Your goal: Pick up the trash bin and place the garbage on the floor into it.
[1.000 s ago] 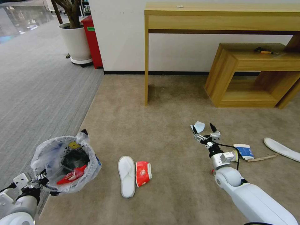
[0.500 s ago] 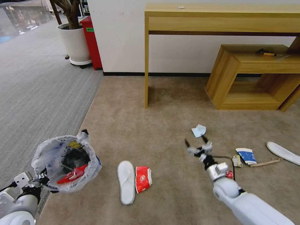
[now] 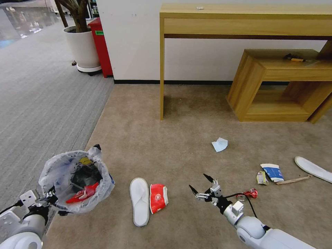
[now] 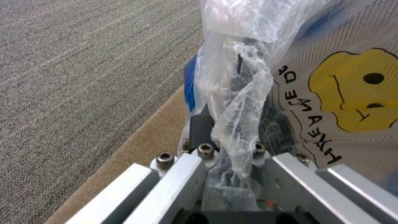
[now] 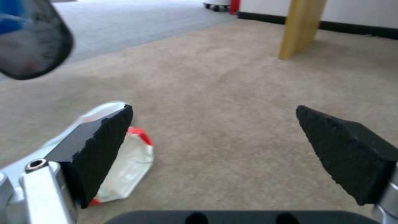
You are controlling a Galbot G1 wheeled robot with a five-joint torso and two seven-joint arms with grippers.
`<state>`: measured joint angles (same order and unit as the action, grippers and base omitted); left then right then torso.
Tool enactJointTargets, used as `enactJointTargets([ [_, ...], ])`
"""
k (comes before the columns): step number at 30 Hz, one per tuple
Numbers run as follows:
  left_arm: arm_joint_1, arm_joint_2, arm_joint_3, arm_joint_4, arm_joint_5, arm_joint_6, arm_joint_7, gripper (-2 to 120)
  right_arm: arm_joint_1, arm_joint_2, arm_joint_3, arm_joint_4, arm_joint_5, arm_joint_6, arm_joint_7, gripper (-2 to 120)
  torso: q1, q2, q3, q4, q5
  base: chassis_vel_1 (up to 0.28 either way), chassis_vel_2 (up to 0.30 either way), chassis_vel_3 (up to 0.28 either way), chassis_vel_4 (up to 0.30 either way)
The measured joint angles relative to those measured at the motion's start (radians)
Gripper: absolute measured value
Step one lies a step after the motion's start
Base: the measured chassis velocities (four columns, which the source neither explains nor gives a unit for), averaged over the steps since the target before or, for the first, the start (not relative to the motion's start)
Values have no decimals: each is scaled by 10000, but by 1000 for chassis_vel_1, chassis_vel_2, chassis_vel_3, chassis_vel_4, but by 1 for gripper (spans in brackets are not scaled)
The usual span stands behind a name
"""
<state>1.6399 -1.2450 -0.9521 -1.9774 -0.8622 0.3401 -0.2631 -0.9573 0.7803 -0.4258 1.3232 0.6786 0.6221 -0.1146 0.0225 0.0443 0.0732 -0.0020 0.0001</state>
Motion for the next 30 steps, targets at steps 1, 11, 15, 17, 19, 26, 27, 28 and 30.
enactJointTargets([
  [1,-6,3,3,7,2,1,-2,0,15,-24,-38,-7,56,31,-80,100,0,0,0,0,0,0,0,0,0],
  [11,-128,-167,145,118,123,7,-26,0,489,-295,-1044,-340,1214,467,-1610,100,0,0,1,1,0,0,0,0,0],
  [15,-130,-157,141,98,115,21,-93,0,529,-337,-1268,-438,1452,524,-1905,100,0,0,1,0,-1,0,0,0,0],
  [17,-131,-143,118,64,94,35,-116,0,557,-325,-1381,-561,1481,558,-1998,100,1,0,1,0,-2,0,0,0,0],
  [19,-127,-136,89,21,72,47,-125,0,611,-256,-1562,-712,1572,576,-2040,100,1,1,1,0,0,0,0,0,0],
  [26,-65,-141,-7,-125,24,68,-145,0,787,93,-1979,-1073,1840,575,-2157,100,1,0,1,0,-2,0,0,0,0],
  [27,-51,-142,-20,-138,21,70,-145,0,808,135,-2011,-1122,1867,563,-2168,100,1,0,1,1,-2,0,0,0,0],
  [28,-51,-142,-20,-138,21,70,-145,0,808,135,-2011,-1122,1867,563,-2168,100,1,0,1,1,-2,0,0,0,0],
  [30,-31,-144,-43,-170,15,73,-146,0,850,217,-2069,-1218,1935,546,-2176,100,2,0,1,0,-1,0,0,0,0],
])
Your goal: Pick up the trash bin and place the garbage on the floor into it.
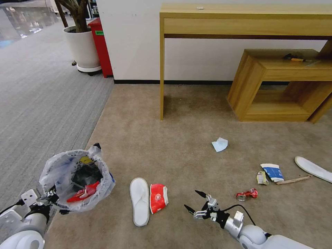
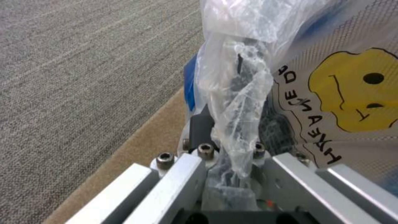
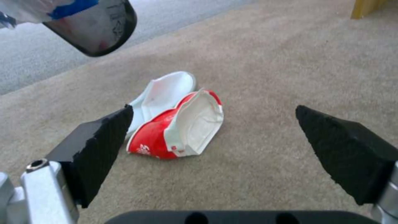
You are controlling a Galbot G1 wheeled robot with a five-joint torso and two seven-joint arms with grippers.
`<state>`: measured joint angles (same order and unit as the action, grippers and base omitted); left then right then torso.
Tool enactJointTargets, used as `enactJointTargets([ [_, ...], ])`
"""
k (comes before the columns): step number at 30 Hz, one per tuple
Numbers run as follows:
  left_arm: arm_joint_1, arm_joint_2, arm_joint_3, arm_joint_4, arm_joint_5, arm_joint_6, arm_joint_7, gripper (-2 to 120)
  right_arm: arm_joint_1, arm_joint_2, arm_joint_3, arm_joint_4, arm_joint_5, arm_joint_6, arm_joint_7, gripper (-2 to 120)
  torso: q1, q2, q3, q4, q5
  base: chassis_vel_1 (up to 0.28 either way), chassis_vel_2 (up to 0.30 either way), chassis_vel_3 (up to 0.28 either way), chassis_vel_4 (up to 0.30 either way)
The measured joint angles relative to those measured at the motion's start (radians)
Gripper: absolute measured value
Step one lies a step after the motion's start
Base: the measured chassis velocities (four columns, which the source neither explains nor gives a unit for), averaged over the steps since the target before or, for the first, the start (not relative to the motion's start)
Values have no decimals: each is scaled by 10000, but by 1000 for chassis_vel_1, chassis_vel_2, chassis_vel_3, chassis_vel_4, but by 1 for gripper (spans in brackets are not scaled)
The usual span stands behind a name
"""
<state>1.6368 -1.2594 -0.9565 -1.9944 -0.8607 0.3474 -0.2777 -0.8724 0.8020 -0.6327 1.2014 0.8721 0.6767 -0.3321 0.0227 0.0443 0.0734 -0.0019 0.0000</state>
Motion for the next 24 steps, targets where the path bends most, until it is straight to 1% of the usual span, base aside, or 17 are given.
enactJointTargets([
  [11,56,-99,19,-400,-58,38,-22,0,343,526,-334,-529,518,-296,98,98,1,0,0,0,0,0,0,0,0],
  [15,61,-83,23,-496,-102,74,-37,0,510,765,-482,-911,614,-418,115,98,0,0,0,0,-1,0,0,0,0],
  [17,71,-46,23,-597,-171,114,-55,0,774,1072,-690,-1475,682,-461,53,98,0,0,0,0,0,0,0,0,0],
  [18,71,-46,23,-597,-171,114,-55,0,774,1072,-690,-1475,682,-461,53,98,0,0,0,0,0,0,0,0,0],
  [24,107,51,-2,-772,-277,143,-93,0,1364,1705,-1255,-2306,834,-527,-29,96,1,0,0,1,-1,0,0,0,0],
])
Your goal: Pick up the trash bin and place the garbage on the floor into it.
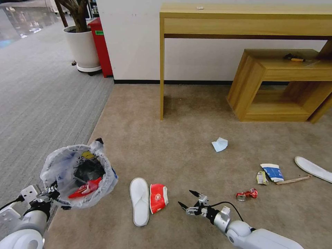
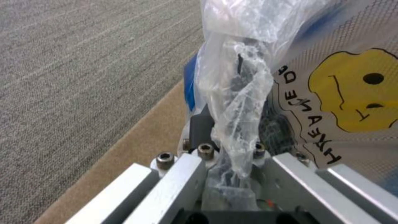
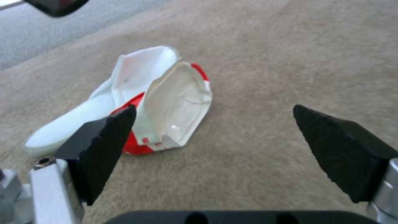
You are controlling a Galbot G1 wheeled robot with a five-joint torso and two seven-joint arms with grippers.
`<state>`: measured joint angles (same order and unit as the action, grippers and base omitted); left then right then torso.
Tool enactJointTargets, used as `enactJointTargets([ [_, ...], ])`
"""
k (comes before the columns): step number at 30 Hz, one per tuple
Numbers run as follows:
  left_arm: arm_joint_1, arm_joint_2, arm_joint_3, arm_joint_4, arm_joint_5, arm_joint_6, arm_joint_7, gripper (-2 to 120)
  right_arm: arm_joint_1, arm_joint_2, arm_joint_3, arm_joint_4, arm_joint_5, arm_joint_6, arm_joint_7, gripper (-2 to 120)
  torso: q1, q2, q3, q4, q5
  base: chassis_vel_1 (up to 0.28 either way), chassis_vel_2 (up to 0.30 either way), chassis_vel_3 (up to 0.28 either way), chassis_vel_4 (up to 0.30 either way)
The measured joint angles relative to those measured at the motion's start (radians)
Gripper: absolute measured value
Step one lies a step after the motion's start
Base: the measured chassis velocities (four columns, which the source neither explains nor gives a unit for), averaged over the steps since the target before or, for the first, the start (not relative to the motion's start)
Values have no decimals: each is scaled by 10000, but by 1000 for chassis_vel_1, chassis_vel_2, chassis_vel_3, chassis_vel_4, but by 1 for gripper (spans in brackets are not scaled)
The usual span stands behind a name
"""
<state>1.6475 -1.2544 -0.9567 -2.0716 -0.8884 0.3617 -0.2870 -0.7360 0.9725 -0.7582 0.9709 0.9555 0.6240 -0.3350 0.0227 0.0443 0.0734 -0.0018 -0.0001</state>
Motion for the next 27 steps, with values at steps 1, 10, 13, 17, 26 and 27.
enactJointTargets([
  [1,0,43,-11,-18,-31,2,-11,0,82,129,-114,-139,14,-12,0,95,0,0,-1,-1,1,0,0,0,0],
  [10,-33,131,-10,-98,-107,20,-47,0,459,900,-574,-789,52,-84,-40,92,0,0,0,-1,-2,0,0,0,0],
  [13,-50,145,-2,-106,-120,28,-71,0,585,1166,-726,-832,91,-133,-36,92,0,0,0,-1,-1,0,0,0,0],
  [17,-52,158,-4,-105,-123,30,-81,0,641,1371,-850,-808,106,-164,2,91,-1,0,0,0,1,0,0,0,0],
  [26,-46,115,-4,-136,-130,30,-82,0,684,1709,-973,-829,83,-260,181,89,0,0,0,-1,0,0,0,0,0],
  [27,-46,115,-4,-136,-130,30,-82,0,684,1709,-973,-829,83,-260,181,89,0,0,0,-1,0,0,0,0,0],
])
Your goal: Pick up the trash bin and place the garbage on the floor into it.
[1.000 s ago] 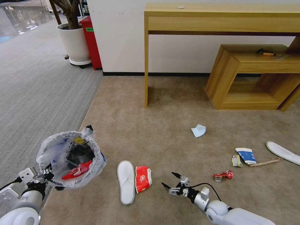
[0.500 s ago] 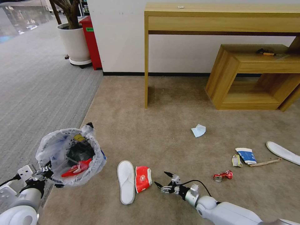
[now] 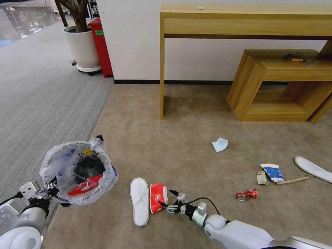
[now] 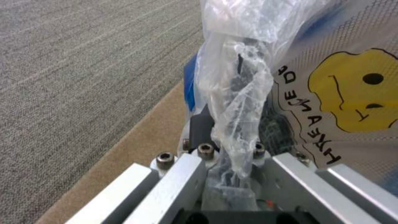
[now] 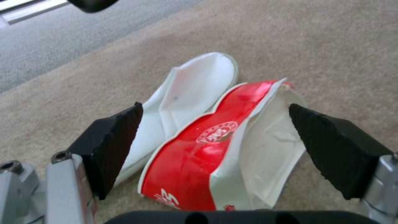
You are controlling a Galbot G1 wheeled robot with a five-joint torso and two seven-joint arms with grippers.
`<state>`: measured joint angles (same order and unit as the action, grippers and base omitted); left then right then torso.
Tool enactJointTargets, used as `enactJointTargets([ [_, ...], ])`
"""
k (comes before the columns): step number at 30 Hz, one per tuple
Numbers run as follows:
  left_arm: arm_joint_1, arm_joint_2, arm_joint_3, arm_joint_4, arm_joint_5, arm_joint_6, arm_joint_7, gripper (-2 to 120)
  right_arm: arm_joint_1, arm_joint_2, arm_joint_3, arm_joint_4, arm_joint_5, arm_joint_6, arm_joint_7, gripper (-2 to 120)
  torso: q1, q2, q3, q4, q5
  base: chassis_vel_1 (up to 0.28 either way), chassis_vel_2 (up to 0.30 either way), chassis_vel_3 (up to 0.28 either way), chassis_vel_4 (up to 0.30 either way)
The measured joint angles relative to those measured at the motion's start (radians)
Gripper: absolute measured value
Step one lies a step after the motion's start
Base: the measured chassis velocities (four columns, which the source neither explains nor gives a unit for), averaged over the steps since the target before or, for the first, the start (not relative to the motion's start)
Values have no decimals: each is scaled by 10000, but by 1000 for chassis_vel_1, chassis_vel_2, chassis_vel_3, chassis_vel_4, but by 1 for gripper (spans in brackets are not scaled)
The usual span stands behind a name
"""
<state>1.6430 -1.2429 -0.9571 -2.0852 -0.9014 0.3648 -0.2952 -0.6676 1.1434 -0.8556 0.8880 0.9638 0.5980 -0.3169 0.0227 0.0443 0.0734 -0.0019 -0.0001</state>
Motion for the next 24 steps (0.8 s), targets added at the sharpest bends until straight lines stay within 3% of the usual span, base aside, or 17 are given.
enactJointTargets([
  [8,95,37,-34,-242,-77,0,-22,0,-142,204,163,-442,-23,-22,86,80,0,1,0,-1,0,0,0,0,0],
  [24,277,-98,114,-616,-64,13,-18,0,-180,1140,378,-1765,-17,-109,-171,75,0,0,0,0,1,0,0,0,0],
])
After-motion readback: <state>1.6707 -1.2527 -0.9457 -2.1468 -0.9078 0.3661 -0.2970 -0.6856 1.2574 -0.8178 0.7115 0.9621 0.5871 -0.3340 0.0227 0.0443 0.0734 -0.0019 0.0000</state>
